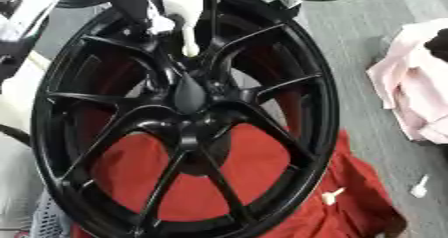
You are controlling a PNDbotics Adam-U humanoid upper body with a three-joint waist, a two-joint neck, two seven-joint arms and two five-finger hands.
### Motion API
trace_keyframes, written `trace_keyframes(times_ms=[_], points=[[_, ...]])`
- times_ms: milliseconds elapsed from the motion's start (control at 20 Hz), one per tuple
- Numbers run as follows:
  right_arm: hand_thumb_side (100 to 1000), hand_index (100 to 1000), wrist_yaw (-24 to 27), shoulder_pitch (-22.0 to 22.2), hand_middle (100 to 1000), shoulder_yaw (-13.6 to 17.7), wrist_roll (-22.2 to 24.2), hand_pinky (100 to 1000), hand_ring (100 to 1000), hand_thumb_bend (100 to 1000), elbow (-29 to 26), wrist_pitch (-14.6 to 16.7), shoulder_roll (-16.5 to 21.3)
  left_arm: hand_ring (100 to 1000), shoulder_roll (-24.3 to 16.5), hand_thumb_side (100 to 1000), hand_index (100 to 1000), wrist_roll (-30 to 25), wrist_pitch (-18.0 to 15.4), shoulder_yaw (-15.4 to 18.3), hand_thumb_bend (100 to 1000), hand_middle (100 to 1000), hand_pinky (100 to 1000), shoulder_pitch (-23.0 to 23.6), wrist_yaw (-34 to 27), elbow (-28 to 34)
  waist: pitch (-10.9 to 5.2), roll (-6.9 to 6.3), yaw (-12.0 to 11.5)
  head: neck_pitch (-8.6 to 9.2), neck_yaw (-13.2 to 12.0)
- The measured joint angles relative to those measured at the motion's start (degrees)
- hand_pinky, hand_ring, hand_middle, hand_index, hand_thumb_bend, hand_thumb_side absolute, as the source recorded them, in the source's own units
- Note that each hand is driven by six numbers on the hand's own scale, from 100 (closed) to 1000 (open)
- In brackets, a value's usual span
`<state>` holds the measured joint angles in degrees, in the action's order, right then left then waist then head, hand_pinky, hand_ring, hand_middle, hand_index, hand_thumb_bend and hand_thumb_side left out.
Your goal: Pull the pin out of the wheel hub.
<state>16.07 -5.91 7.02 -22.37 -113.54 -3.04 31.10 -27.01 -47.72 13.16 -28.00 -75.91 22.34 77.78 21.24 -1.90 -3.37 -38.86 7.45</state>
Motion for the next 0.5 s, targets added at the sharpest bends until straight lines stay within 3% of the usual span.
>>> trace_keyframes(times_ms=[250, 500], points=[[702, 602, 0.0, 0.4, 560, 0.0, -0.1, 821, 686, 100, 0.0, 0.1, 0.0, 433, -0.3, 277, 475, 2.3, 1.0, 2.9, 100, 240, 663, -0.8, -0.8, 2.3, -0.04, 0.04, -0.2, -0.01, 0.1], [695, 603, 0.0, 0.6, 561, 0.3, -0.1, 822, 687, 100, 0.0, 0.3, 0.0, 429, -2.0, 292, 477, 6.8, 2.3, 8.7, 100, 231, 665, -1.2, -1.7, 3.5, -0.20, 0.08, -0.9, -0.04, 0.5]])
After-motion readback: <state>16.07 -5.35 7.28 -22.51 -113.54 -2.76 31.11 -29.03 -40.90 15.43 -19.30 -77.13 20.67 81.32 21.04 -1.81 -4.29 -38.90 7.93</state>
